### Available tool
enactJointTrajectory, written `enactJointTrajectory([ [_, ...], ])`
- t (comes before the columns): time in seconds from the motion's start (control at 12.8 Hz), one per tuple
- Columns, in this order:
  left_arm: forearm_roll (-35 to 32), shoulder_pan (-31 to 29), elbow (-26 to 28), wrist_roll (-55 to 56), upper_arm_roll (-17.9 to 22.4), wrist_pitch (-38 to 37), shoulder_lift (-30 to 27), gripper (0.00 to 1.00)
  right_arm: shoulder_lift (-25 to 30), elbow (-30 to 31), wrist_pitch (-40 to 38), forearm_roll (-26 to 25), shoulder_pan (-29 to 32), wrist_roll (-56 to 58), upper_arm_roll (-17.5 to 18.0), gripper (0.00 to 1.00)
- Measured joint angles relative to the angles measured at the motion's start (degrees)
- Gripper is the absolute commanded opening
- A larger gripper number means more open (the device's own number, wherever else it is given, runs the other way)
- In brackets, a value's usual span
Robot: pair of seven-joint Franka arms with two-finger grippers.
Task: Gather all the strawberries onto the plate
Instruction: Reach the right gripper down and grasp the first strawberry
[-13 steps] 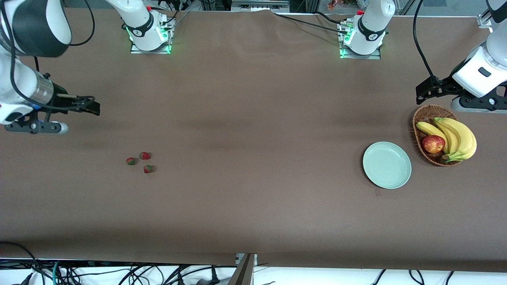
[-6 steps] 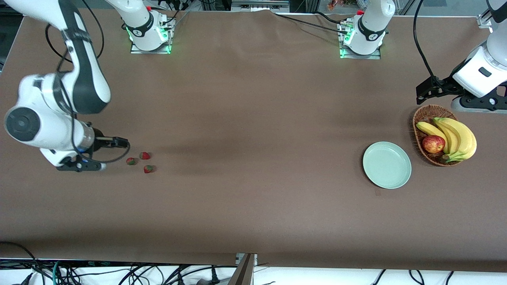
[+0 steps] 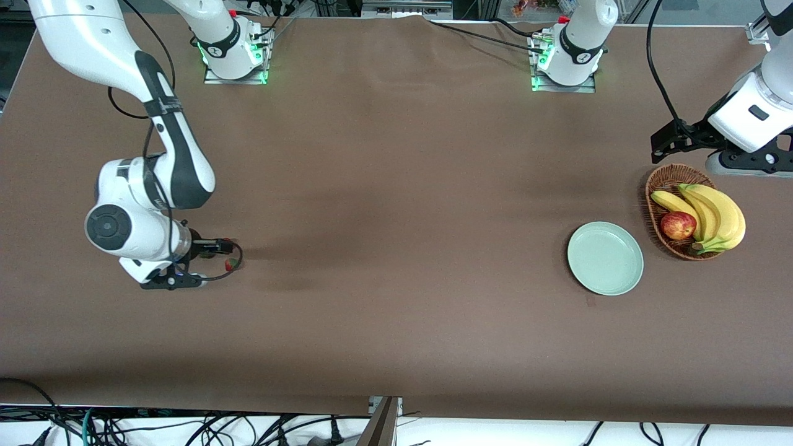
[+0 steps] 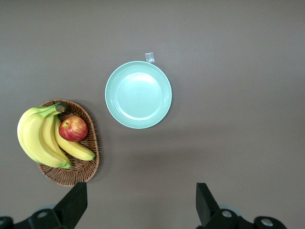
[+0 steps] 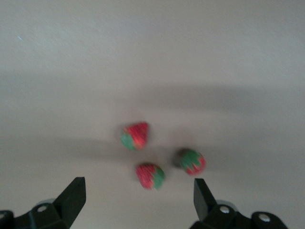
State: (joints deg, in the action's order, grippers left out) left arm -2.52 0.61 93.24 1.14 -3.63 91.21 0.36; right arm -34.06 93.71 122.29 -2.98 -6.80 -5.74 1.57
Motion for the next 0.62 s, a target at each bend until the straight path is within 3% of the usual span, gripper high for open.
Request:
enactJointTrajectory([
  [0.31,0.0,0.0,0.0,0.0,0.0,0.0,0.0,1.0,-5.26,-0.05,8.71,0.0,-0.64,-0.26,-0.08,1.0],
  [0.62,0.0,0.0,0.0,0.0,0.0,0.0,0.0,1.0,-7.12,-0.1,10.15,0.0,-0.54,-0.26,-0.13,0.98],
])
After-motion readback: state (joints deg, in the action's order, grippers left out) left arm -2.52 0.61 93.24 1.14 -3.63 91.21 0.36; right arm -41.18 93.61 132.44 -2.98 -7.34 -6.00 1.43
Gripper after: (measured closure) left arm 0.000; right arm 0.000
